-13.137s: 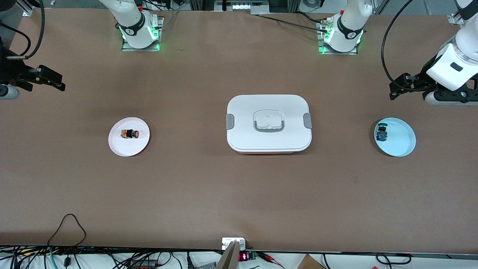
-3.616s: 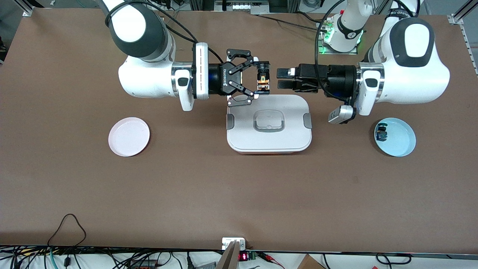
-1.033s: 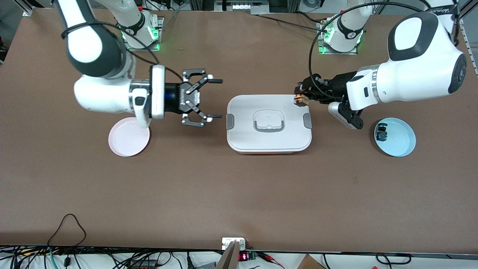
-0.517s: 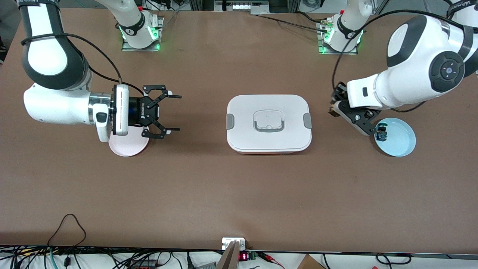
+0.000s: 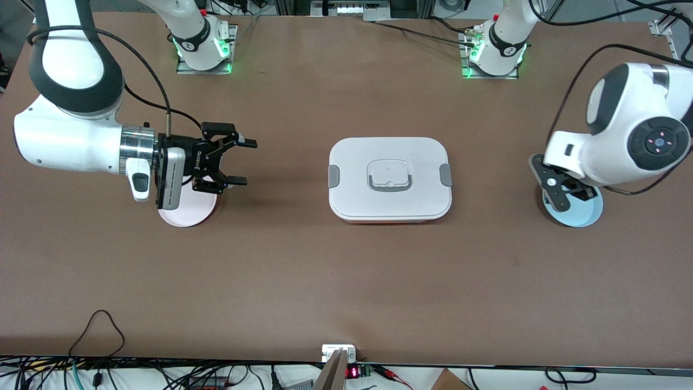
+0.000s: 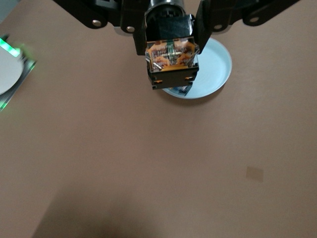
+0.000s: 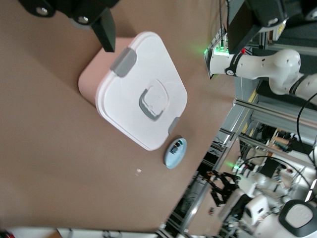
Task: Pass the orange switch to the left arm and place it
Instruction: 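Carry the switch toward the blue plate while the right gripper withdraws, then lower the switch onto the blue plate and open the left gripper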
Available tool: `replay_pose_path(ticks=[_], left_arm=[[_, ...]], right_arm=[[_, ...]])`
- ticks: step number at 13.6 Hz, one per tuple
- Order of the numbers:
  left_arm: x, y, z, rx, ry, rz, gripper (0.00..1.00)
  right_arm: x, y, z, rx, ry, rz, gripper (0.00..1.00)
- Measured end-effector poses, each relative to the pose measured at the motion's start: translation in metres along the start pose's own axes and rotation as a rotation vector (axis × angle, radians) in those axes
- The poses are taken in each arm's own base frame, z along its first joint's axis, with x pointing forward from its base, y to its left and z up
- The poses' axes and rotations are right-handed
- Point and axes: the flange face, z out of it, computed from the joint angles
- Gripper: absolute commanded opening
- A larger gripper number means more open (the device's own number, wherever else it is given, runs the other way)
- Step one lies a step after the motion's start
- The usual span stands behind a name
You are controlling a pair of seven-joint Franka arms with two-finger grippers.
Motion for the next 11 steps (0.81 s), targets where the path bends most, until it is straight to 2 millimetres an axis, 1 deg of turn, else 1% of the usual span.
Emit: replay_pose_path(ticks=[2,3,4,7,9,11], left_arm=[[-0.042,-0.032,0.032,0.062,0.012,0.161,0.17],[-0.06,-0.045,0.053,0.104,0.012,0.248,0.17],[-0.073,-0.052,0.077,0.127,0.011,0.306,0.17],[-0.103,-0.055,0.145,0.147,0.045,0.328,0.2],[-0.125,-0.052,0.183,0.173,0.072,0.355,0.2],[-0.139,-0.051,0.219,0.184,0.098,0.386,0.21]], right_arm=[[-0.005,0.001,-0.002,-0.067,-0.065,0.129,1.0],[-0.008,0.001,-0.004,-0.114,-0.097,0.212,1.0],[-0.01,0.003,-0.007,-0.182,-0.131,0.285,1.0],[-0.022,0.009,-0.02,-0.436,-0.259,0.368,1.0],[-0.03,0.01,-0.027,-0.548,-0.309,0.462,1.0],[-0.036,0.009,-0.033,-0.654,-0.336,0.573,1.0]])
